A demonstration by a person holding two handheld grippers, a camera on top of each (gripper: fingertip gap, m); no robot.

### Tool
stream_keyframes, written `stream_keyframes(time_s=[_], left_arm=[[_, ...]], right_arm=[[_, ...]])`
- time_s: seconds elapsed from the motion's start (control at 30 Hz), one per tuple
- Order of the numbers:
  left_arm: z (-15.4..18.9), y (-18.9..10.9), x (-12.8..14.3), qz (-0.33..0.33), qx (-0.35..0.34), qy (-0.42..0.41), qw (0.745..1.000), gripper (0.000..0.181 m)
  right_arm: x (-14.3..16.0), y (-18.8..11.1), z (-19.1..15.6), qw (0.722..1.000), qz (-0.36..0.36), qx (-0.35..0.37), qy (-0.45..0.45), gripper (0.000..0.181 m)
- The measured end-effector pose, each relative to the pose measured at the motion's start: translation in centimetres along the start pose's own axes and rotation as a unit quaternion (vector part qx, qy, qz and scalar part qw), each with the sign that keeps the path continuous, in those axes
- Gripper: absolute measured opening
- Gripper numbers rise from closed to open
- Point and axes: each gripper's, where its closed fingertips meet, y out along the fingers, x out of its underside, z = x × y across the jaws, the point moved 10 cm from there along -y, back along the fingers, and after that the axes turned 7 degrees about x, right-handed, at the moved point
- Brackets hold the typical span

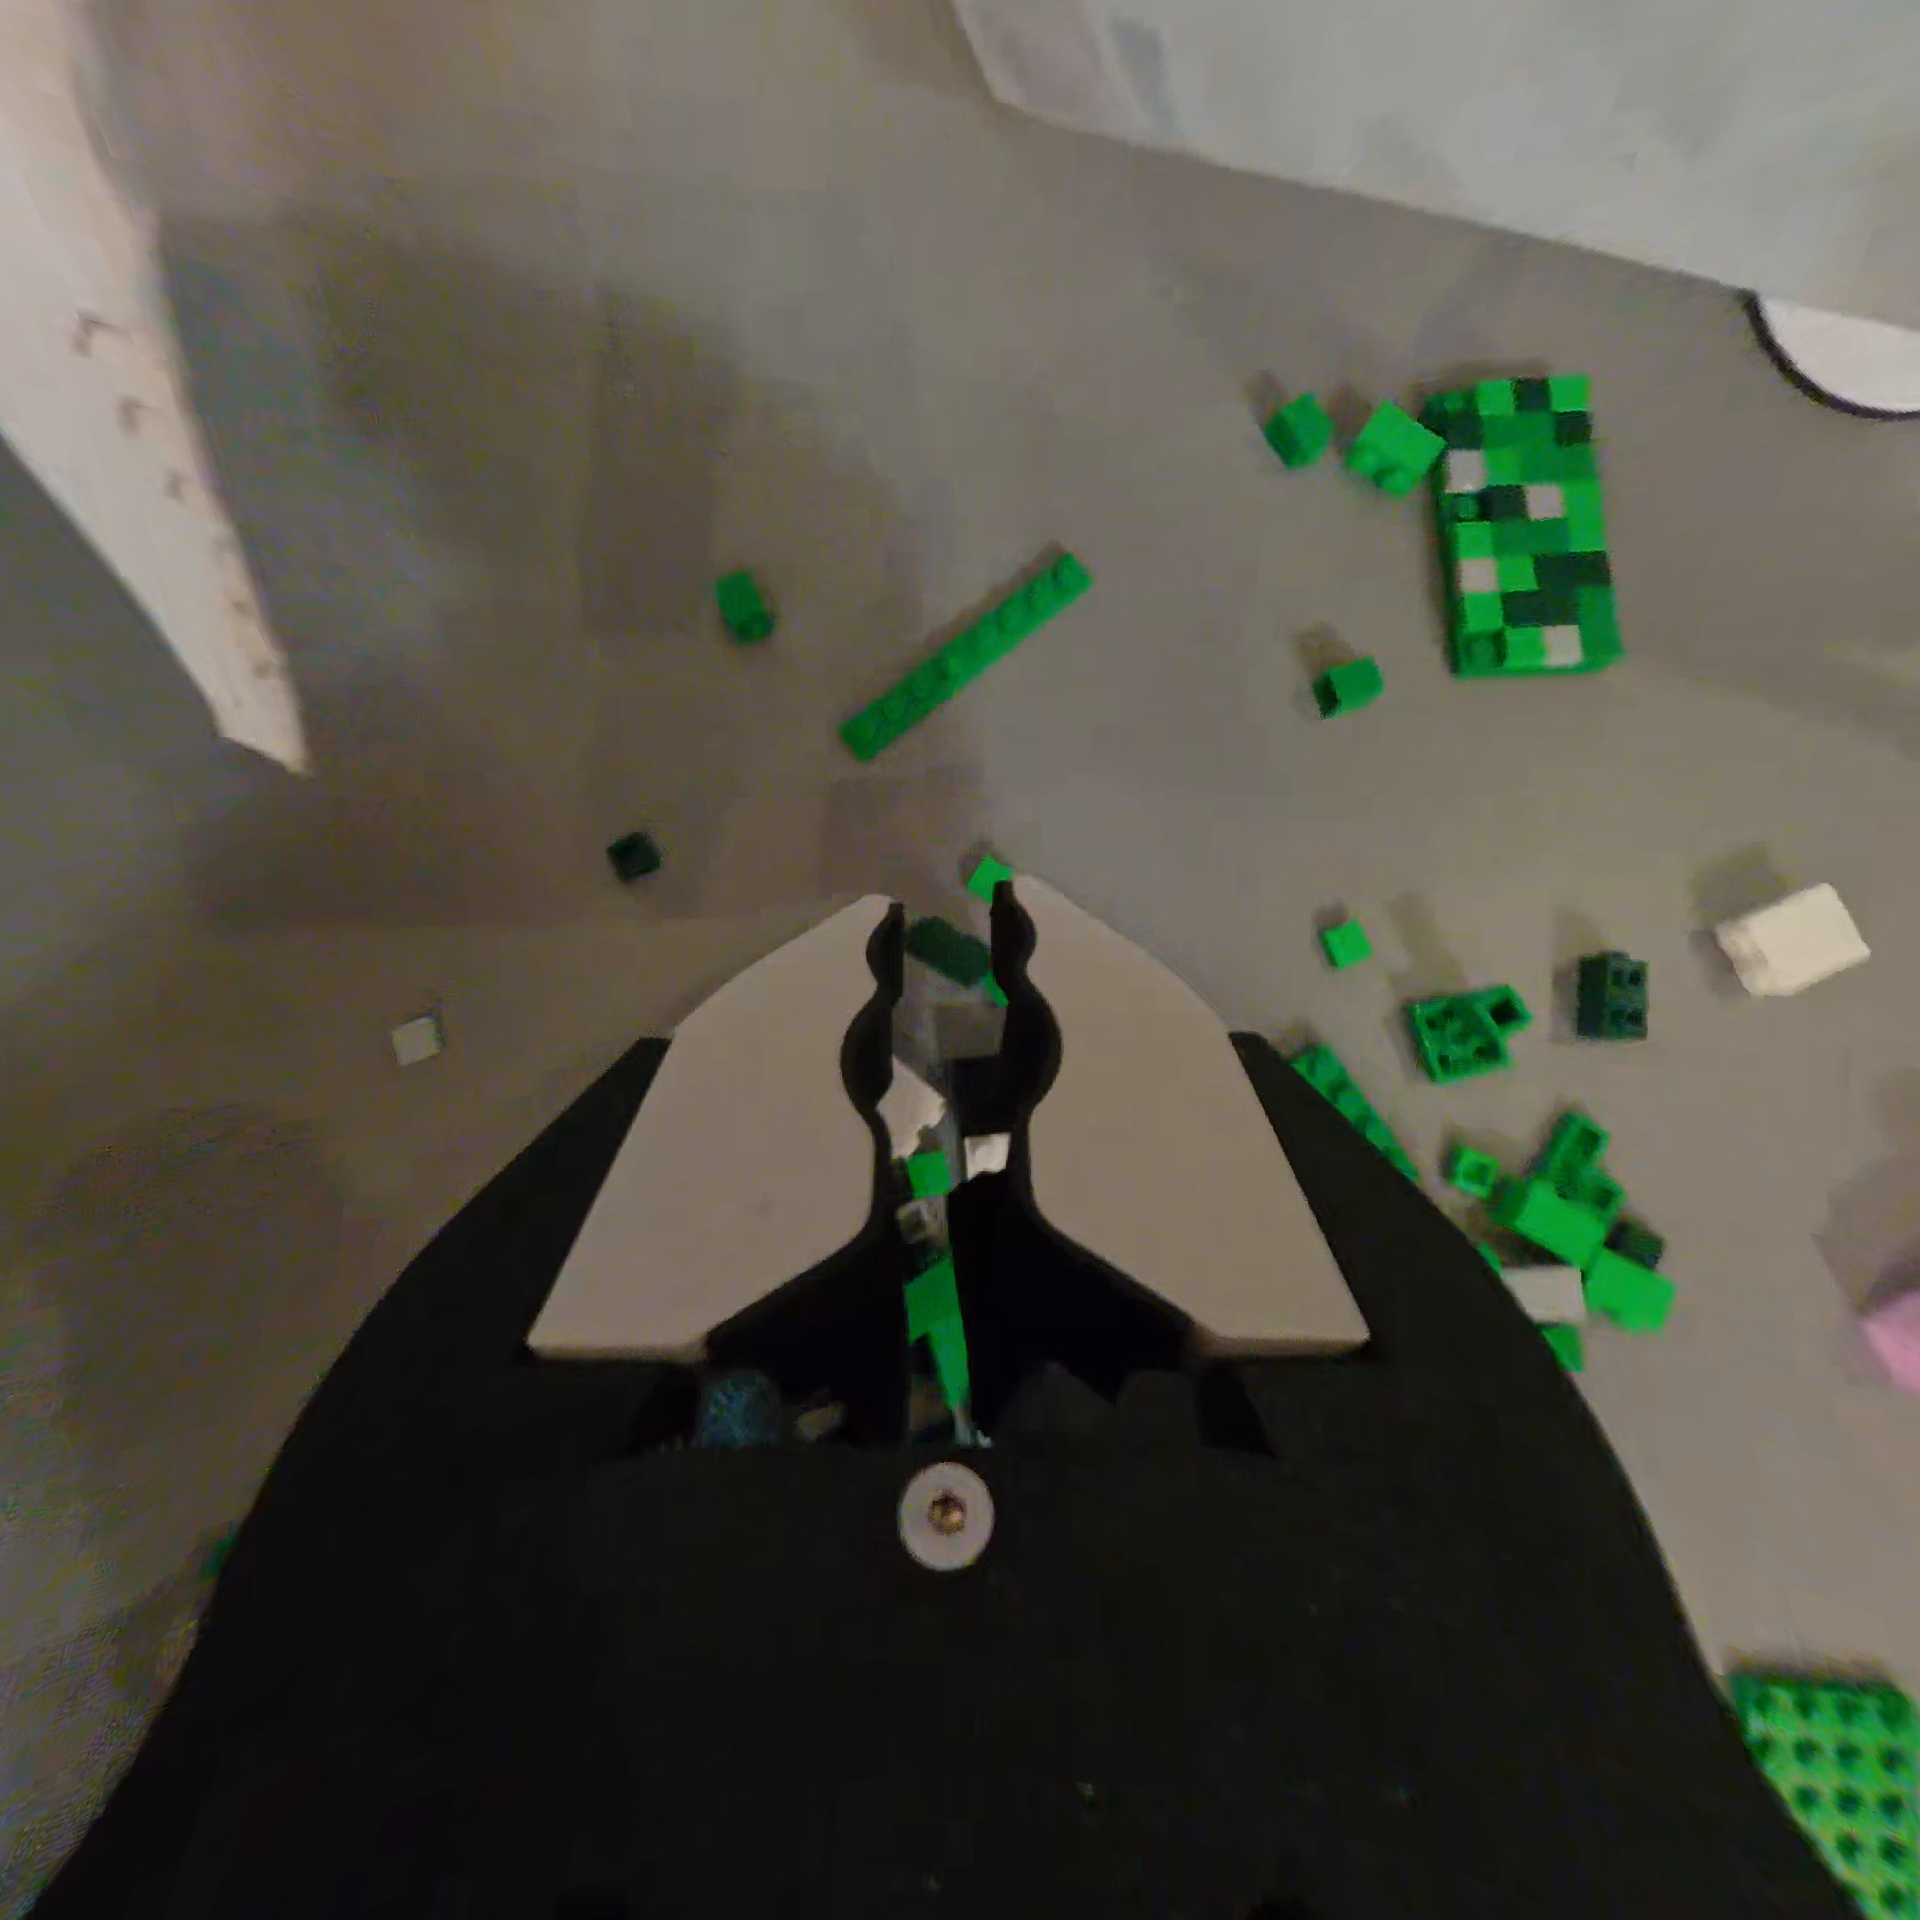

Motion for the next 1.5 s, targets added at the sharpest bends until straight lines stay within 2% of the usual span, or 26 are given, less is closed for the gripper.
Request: stream_keyframes(time_s=[0.23,0.53,0.67,0.77,0.83,0.97,1.07,1.17,1.3,1.5], left_arm=[[0.1,0.1,-0.2,0.002,0.004,0.006,1.0,0.0],[0.6,0.0,-0.6,0.009,0.011,0.022,1.0,0.0],[0.4,-0.1,-0.4,0.012,0.01,0.017,1.0,0.0],[0.4,-0.1,-0.3,0.012,0.01,0.015,1.0,0.0],[0.4,-0.1,-0.3,0.012,0.01,0.015,1.0,0.0],[0.5,-0.1,-0.5,0.011,0.012,0.02,1.0,0.0],[0.6,0.1,-0.7,0.009,0.014,0.025,1.0,0.0],[0.9,0.3,-1.1,0.005,0.016,0.033,0.999,0.0],[1.2,0.8,-1.8,-0.004,0.02,0.044,0.999,0.0],[1.8,1.1,-2.3,-0.013,0.021,0.059,0.998,0.0]], right_arm=[[-0.2,2.3,0.9,0.999,-0.042,-0.027,0.011,0.015],[-0.2,2.7,0.9,0.998,-0.063,-0.015,0.019,0.013],[-0.4,2.8,0.7,0.998,-0.062,-0.012,0.008,0.0],[-0.3,1.8,0.4,0.999,-0.054,0.002,0.007,0.0],[0.2,-0.2,0.0,0.999,-0.041,0.02,0.014,0.0],[4.1,-6.4,-1.6,0.995,-0.039,0.08,0.049,0.0],[8.9,-11.2,-3.5,0.985,-0.057,0.122,0.109,0.0],[13.9,-14.8,-5.9,0.969,-0.086,0.155,0.172,0.0],[18.2,-16.5,-8.4,0.955,-0.092,0.174,0.223,0.0],[20.1,-15.9,-9.5,0.954,-0.095,0.163,0.233,0.006]])
